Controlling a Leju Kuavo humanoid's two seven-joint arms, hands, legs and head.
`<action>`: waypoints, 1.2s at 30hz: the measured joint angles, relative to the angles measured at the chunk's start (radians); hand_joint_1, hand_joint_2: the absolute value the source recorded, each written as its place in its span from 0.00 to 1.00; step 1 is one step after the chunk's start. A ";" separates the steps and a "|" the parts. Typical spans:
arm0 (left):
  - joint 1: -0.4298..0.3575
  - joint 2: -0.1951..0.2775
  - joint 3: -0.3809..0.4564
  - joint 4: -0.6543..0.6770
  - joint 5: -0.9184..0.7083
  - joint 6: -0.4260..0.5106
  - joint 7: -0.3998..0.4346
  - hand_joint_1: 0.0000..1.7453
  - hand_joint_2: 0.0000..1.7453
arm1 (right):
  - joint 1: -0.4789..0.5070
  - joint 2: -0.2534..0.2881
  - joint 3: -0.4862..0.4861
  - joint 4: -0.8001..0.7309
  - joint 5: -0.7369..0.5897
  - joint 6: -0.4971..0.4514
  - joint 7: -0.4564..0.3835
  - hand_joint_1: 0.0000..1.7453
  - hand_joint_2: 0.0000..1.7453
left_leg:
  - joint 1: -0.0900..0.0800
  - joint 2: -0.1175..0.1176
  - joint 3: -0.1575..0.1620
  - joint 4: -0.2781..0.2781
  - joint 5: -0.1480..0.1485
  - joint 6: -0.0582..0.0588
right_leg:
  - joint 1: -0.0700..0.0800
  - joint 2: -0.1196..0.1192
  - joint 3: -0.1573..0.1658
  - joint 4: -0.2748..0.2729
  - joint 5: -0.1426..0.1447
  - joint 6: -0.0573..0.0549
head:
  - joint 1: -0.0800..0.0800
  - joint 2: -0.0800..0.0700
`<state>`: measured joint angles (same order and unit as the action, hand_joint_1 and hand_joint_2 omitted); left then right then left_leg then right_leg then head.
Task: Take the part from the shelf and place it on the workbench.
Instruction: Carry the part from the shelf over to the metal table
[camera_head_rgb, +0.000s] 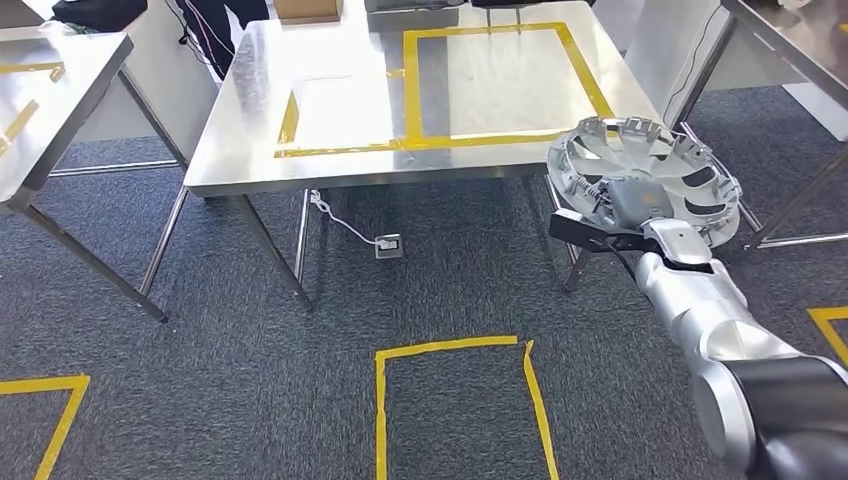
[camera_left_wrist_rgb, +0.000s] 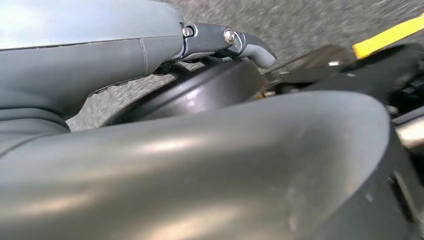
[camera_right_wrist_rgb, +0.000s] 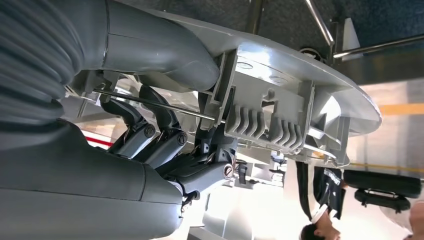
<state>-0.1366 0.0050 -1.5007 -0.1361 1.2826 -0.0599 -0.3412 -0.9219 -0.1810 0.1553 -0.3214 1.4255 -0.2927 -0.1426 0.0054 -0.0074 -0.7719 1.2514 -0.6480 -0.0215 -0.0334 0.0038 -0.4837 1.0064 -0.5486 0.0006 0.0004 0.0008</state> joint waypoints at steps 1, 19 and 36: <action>0.004 0.000 0.000 0.000 0.000 0.000 0.000 0.00 0.00 | 0.004 0.001 0.000 0.002 0.000 0.000 0.001 1.00 1.00 | -0.008 0.000 -0.006 -0.059 0.052 0.014 | 0.003 -0.001 0.029 -0.007 -0.020 0.000 | -0.001 0.000; 0.003 -0.007 0.000 -0.004 -0.019 0.008 0.014 0.00 0.00 | 0.021 -0.023 0.011 0.009 0.021 -0.056 -0.049 1.00 1.00 | -0.034 -0.051 0.269 -0.251 0.123 0.065 | 0.022 0.001 -0.254 0.031 0.140 0.024 | 0.017 0.001; -0.008 -0.008 0.000 -0.004 -0.029 0.006 0.010 0.00 0.00 | 0.035 0.027 0.120 -0.010 0.062 -0.062 -0.116 1.00 1.00 | -0.023 -0.007 0.083 -0.239 0.283 0.040 | 0.016 0.008 -0.037 0.004 0.025 0.017 | 0.006 0.001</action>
<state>-0.1443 -0.0035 -1.5010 -0.1402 1.2540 -0.0541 -0.3312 -0.8869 -0.1538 0.2753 -0.3319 1.4871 -0.3542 -0.2588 -0.0173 -0.0144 -0.6892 1.0129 -0.3646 0.0180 -0.0171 0.0120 -0.5211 1.0106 -0.5241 0.0171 0.0061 0.0015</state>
